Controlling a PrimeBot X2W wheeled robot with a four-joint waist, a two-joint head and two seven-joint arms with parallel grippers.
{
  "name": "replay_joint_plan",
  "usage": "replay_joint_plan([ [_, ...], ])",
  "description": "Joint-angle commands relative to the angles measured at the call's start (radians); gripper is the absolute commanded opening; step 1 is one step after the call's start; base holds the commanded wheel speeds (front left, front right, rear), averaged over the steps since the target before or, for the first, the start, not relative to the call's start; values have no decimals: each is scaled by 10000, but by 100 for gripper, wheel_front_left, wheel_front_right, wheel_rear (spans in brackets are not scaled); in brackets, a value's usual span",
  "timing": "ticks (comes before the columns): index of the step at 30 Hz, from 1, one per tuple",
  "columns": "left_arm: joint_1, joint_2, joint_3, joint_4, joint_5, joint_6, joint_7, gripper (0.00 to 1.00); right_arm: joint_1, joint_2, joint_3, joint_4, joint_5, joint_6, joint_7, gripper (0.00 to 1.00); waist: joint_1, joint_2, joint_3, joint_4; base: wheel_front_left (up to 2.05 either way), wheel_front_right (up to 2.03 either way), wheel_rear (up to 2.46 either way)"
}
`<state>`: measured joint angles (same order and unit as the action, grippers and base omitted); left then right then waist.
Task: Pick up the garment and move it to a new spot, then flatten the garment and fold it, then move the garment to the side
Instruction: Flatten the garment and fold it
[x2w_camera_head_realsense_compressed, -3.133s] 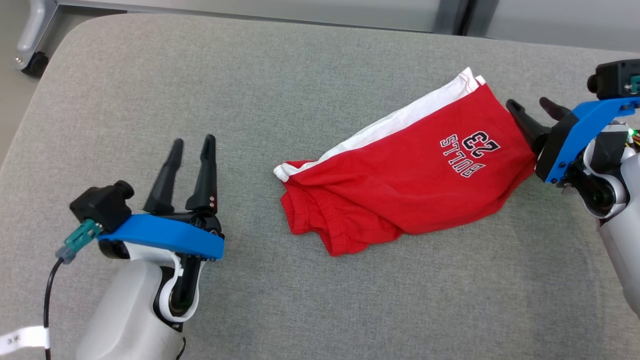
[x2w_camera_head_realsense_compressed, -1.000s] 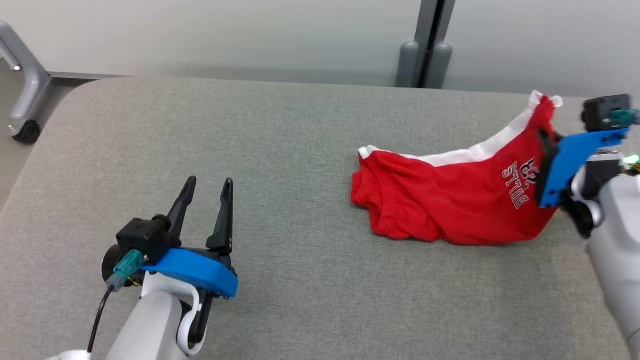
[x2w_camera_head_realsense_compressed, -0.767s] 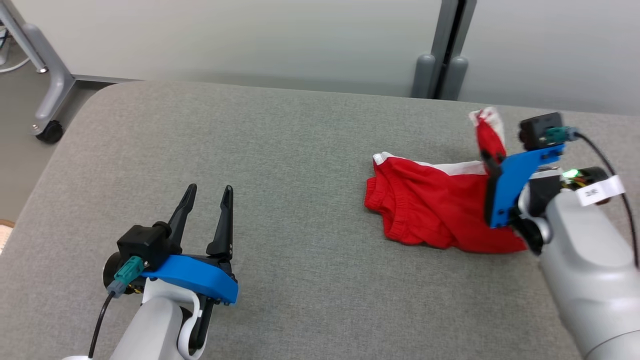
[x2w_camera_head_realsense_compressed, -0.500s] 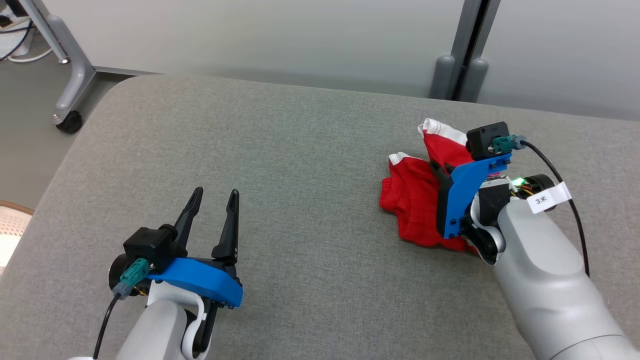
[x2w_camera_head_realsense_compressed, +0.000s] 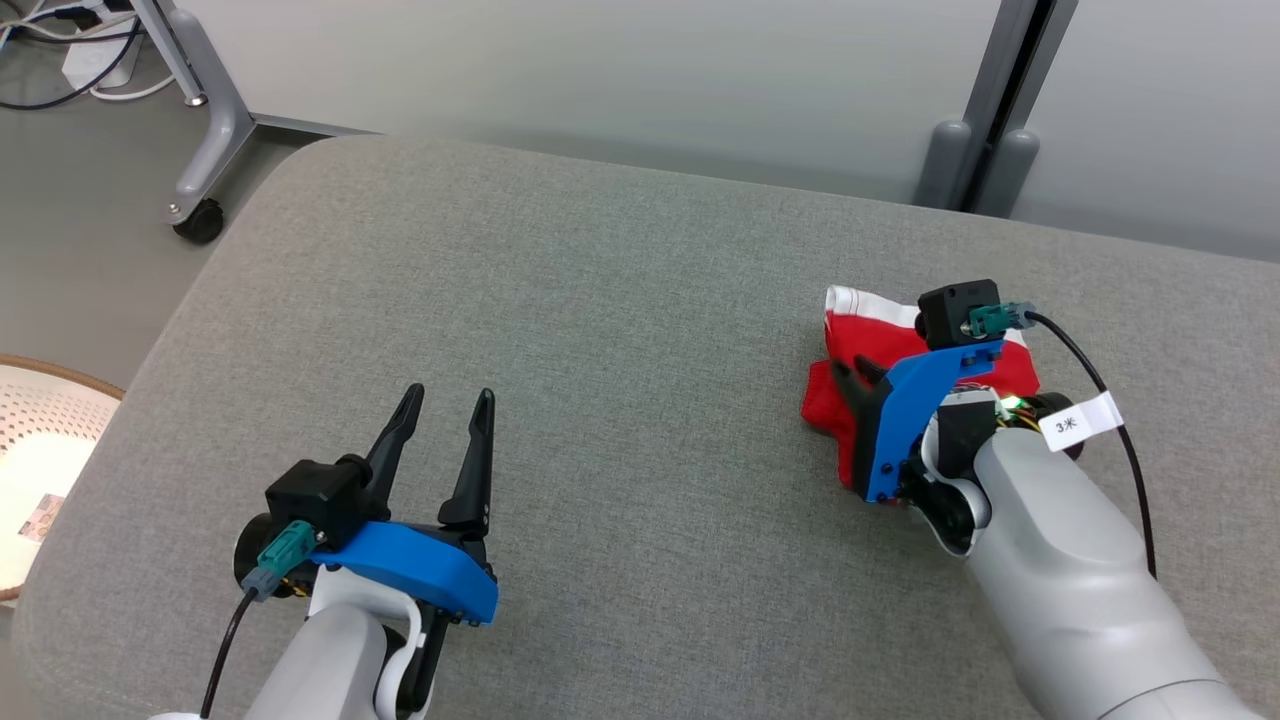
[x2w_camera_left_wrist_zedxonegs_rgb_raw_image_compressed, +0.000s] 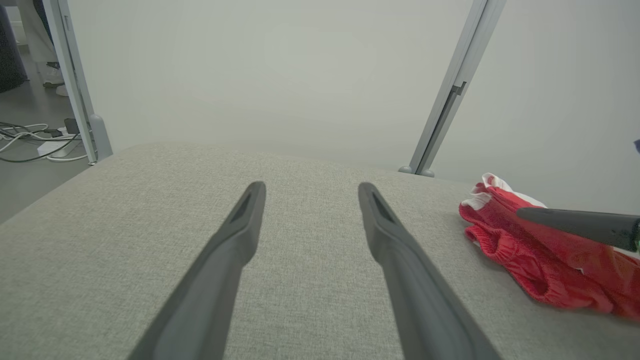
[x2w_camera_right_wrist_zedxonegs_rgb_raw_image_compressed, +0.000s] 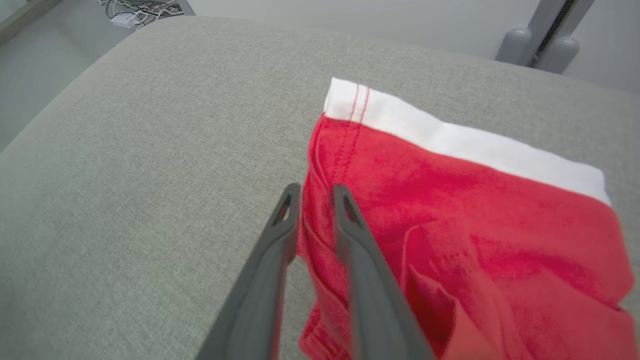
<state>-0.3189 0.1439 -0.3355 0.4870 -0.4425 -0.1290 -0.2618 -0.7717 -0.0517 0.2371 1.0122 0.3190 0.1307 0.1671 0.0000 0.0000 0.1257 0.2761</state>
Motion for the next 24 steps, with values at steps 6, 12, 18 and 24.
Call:
replay_joint_plan([
  [6, -42, 51, 93, 64, -43, -20, -40, 100, 166, 12, 1032, -1049, 2494, 1, 114, 100, 0, 0, -104, -111, 0, 0, 0],
  [12, 157, 83, 251, -6, 34, -21, -40, 100, -229, -586, 999, -1844, 2797, 1, -317, 100, 0, 0, -258, -434, 0, 0, 0],
  [18, 76, 95, 395, 57, 138, -20, -40, 100, 84, -1835, 352, -1593, 1840, 1, -251, 100, 0, 0, -289, -684, 0, 0, 0],
  [24, -230, 12, 444, 125, 295, -17, -40, 100, 511, -2278, -156, -1136, 978, 1, -21, 100, 0, 0, -56, -874, 0, 0, 0],
])
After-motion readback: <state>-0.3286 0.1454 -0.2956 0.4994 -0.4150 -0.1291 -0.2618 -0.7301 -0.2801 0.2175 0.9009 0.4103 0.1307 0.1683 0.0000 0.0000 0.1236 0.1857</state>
